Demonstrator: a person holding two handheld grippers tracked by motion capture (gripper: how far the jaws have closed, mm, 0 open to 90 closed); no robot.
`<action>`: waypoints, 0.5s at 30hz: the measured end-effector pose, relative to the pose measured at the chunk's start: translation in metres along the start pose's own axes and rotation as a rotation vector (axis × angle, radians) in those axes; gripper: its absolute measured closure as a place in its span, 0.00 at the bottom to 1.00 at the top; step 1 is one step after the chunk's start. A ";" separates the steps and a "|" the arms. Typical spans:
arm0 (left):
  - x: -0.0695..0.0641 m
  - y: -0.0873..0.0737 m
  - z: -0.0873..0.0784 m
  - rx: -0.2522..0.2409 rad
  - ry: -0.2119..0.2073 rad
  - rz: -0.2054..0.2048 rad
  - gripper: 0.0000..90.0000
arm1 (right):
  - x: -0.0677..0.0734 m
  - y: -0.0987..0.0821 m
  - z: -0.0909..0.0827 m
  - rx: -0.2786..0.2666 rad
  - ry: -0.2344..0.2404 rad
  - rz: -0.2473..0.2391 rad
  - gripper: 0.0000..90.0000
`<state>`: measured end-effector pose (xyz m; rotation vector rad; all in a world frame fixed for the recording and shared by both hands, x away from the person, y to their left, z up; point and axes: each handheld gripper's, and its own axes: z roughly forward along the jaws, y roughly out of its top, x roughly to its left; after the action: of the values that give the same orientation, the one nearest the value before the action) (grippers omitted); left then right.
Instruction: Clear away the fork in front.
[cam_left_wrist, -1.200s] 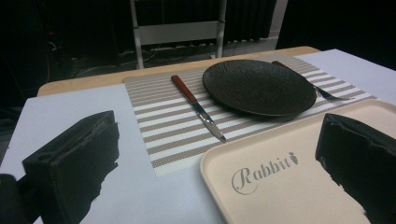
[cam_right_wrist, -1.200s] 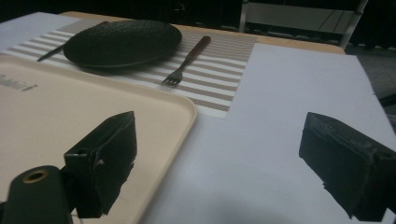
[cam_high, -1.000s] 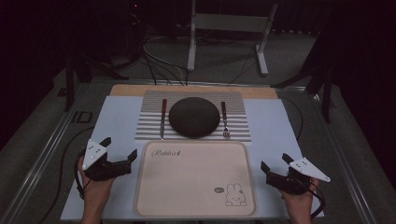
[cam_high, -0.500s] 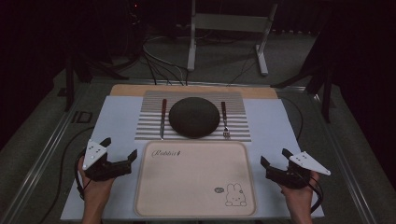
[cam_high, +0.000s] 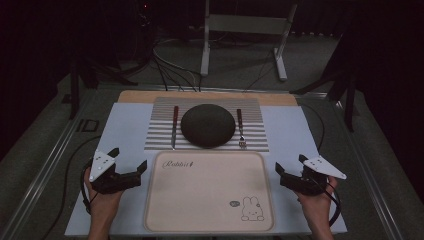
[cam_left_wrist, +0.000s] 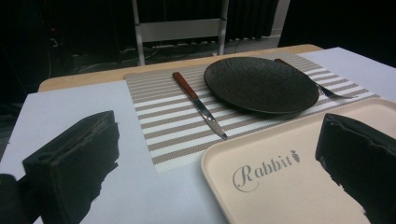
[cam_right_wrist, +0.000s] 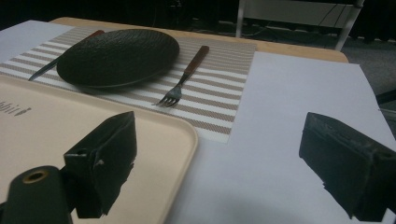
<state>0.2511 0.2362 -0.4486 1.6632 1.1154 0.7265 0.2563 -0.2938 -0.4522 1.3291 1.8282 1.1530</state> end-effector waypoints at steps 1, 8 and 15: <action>0.000 0.000 0.000 0.000 -0.001 -0.001 0.00 | 0.000 0.001 0.001 0.003 -0.001 0.000 0.13; 0.000 0.000 0.001 0.000 -0.001 -0.005 0.00 | 0.005 0.015 0.008 0.010 -0.007 -0.015 0.13; 0.000 -0.001 0.001 0.000 -0.002 -0.005 0.00 | 0.010 0.028 0.017 0.027 -0.007 -0.031 0.13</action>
<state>0.2519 0.2358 -0.4495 1.6599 1.1180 0.7217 0.2798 -0.2755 -0.4344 1.3137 1.8587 1.1105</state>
